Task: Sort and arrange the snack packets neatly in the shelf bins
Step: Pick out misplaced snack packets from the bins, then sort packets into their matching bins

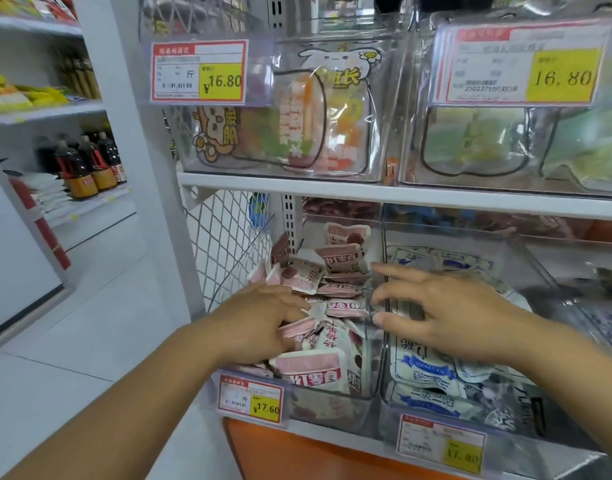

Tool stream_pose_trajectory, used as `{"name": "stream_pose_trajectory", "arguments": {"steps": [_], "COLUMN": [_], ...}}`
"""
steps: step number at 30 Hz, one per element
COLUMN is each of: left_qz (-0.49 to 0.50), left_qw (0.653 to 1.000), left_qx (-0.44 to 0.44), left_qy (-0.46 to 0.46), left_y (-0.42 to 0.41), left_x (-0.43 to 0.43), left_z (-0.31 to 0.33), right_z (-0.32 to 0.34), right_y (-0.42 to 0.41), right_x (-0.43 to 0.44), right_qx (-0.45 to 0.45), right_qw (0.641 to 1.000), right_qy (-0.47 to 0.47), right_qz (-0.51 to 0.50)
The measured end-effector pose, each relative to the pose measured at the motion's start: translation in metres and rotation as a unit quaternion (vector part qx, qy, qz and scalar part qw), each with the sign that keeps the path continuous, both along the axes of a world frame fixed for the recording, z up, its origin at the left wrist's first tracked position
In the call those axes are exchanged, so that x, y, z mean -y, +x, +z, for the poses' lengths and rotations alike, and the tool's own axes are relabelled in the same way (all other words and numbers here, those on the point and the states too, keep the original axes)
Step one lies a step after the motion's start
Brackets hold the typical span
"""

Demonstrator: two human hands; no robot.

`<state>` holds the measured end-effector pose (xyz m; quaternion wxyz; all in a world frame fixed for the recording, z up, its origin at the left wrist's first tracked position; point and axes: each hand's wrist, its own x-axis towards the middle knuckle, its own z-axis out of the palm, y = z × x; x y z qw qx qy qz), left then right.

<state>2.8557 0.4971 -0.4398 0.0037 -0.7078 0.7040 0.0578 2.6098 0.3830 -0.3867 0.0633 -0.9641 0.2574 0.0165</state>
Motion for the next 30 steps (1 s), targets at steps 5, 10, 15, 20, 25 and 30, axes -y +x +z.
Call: {"name": "stream_pose_trajectory", "arguments": {"steps": [5,10,15,20,25,30], "left_qz": [0.007,0.056,0.012,0.025,0.008,-0.087], "left_qw": [0.998,0.969,0.985,0.995,0.979,0.973], "left_qx": [-0.067,-0.237,-0.139,-0.099,-0.174,-0.161], "left_qy": [0.006,-0.049,0.099,-0.01,-0.106,-0.14], "left_y": [-0.002,-0.008,-0.034,-0.048,-0.073,-0.117], "left_x": [-0.001,0.004,0.009,0.01,0.01,0.027], "left_z": [0.01,0.04,0.037,0.022,0.033,0.039], "right_z": [-0.004,-0.007,-0.001,0.017,0.001,-0.023], "right_y": [0.001,0.0,-0.005,-0.05,-0.101,-0.103], "right_x": [0.003,0.005,0.005,0.02,0.012,0.009], "right_qx": [0.018,0.029,0.054,0.123,-0.016,-0.038], "right_qw": [1.0,0.999,0.997,0.986,0.996,0.991], "right_qy": [0.013,0.036,0.062,0.093,0.034,-0.1], "right_qz": [-0.006,0.001,0.011,-0.06,-0.081,-0.084]}}
